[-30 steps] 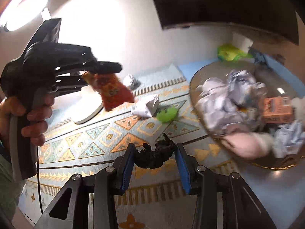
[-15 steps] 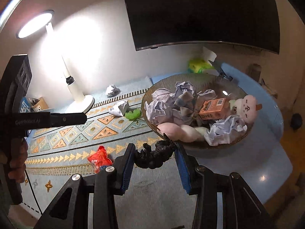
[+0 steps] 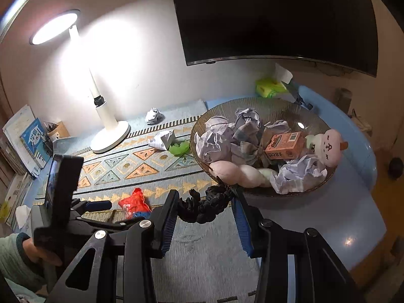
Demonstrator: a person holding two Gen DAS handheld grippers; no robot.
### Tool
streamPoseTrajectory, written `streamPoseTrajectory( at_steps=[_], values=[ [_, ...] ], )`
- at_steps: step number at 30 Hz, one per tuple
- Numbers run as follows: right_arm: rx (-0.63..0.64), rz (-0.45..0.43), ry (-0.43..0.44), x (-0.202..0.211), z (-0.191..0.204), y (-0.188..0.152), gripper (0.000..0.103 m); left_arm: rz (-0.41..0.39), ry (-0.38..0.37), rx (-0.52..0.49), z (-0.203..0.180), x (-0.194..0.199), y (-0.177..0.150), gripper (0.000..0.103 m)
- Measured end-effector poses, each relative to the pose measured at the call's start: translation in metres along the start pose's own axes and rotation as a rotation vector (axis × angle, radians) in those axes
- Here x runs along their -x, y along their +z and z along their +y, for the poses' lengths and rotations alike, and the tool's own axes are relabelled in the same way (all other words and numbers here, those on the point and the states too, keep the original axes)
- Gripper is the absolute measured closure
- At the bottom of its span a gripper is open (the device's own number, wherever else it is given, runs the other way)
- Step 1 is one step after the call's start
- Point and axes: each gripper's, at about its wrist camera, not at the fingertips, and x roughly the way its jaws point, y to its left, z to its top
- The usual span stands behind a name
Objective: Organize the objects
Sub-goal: 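Lift the orange snack bag with the left tool and adjust the grip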
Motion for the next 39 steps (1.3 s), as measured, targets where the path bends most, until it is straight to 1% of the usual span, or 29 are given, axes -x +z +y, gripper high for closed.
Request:
streamPoseTrajectory(
  at_steps=[1, 2, 3, 4, 6, 8, 10, 11, 13, 14, 17, 21, 25, 29, 30, 31, 32, 35, 37, 38, 39],
  values=[
    [0.003, 0.003, 0.0, -0.001, 0.001, 0.0, 0.061, 0.017, 0.012, -0.037, -0.003, -0.004, -0.001, 0.008],
    [0.005, 0.007, -0.002, -0.002, 0.001, -0.001, 0.061, -0.01, 0.03, -0.077, -0.008, -0.003, -0.003, 0.008],
    [0.007, 0.011, -0.003, -0.003, 0.001, -0.001, 0.061, -0.013, 0.03, -0.092, -0.01, -0.004, -0.003, 0.011],
    [0.008, 0.014, -0.005, -0.003, 0.002, -0.002, 0.061, -0.021, 0.033, -0.088, -0.009, -0.004, -0.003, 0.013],
    [0.011, 0.016, -0.011, -0.004, 0.002, -0.003, 0.061, -0.046, 0.01, -0.067, -0.008, -0.002, -0.002, 0.024],
    [0.009, 0.018, -0.014, -0.005, 0.001, -0.003, 0.061, -0.061, 0.008, -0.064, -0.006, -0.001, 0.0, 0.026],
    [0.006, 0.02, -0.011, -0.005, 0.001, -0.003, 0.061, -0.074, 0.0, -0.071, -0.006, 0.0, 0.002, 0.032],
    [0.006, 0.019, -0.012, -0.005, 0.001, -0.003, 0.061, -0.082, -0.017, -0.063, -0.004, 0.003, 0.002, 0.042],
    [0.01, 0.015, -0.013, -0.004, 0.001, -0.003, 0.061, -0.083, -0.069, -0.012, 0.001, 0.006, 0.005, 0.056],
    [0.011, 0.012, -0.014, -0.003, 0.001, -0.003, 0.061, -0.086, -0.092, 0.017, 0.002, 0.007, 0.007, 0.068],
    [0.013, 0.007, -0.018, -0.001, 0.001, -0.003, 0.061, -0.123, -0.123, 0.049, 0.004, 0.017, 0.01, 0.068],
    [0.01, 0.006, -0.021, -0.001, -0.001, -0.002, 0.061, -0.153, -0.135, 0.067, 0.007, 0.026, 0.015, 0.068],
    [0.007, 0.006, -0.015, -0.001, -0.002, -0.001, 0.061, -0.166, -0.129, 0.075, 0.01, 0.028, 0.017, 0.068],
    [0.012, 0.015, -0.006, -0.003, 0.0, -0.002, 0.061, -0.144, -0.108, 0.09, 0.015, 0.024, 0.017, 0.068],
    [0.012, 0.02, -0.004, -0.004, 0.0, -0.002, 0.061, -0.134, -0.106, 0.104, 0.017, 0.023, 0.018, 0.066],
    [0.011, 0.026, -0.002, -0.005, 0.0, -0.002, 0.061, -0.12, -0.104, 0.118, 0.019, 0.02, 0.02, 0.06],
    [0.01, 0.033, 0.0, -0.006, 0.0, -0.003, 0.061, -0.108, -0.098, 0.129, 0.019, 0.017, 0.021, 0.051],
    [-0.001, 0.05, 0.0, -0.008, -0.001, -0.005, 0.061, -0.102, -0.048, 0.113, 0.017, 0.009, 0.021, 0.015],
    [-0.007, 0.052, -0.002, -0.008, -0.003, -0.006, 0.061, -0.096, -0.009, 0.079, 0.015, 0.001, 0.02, 0.014],
    [-0.01, 0.052, -0.004, -0.008, -0.003, -0.006, 0.061, -0.075, 0.015, 0.066, 0.015, -0.006, 0.02, 0.014],
    [-0.014, 0.053, -0.006, -0.008, -0.004, -0.006, 0.061, -0.062, 0.026, 0.056, 0.014, -0.01, 0.02, 0.009]
  ],
)
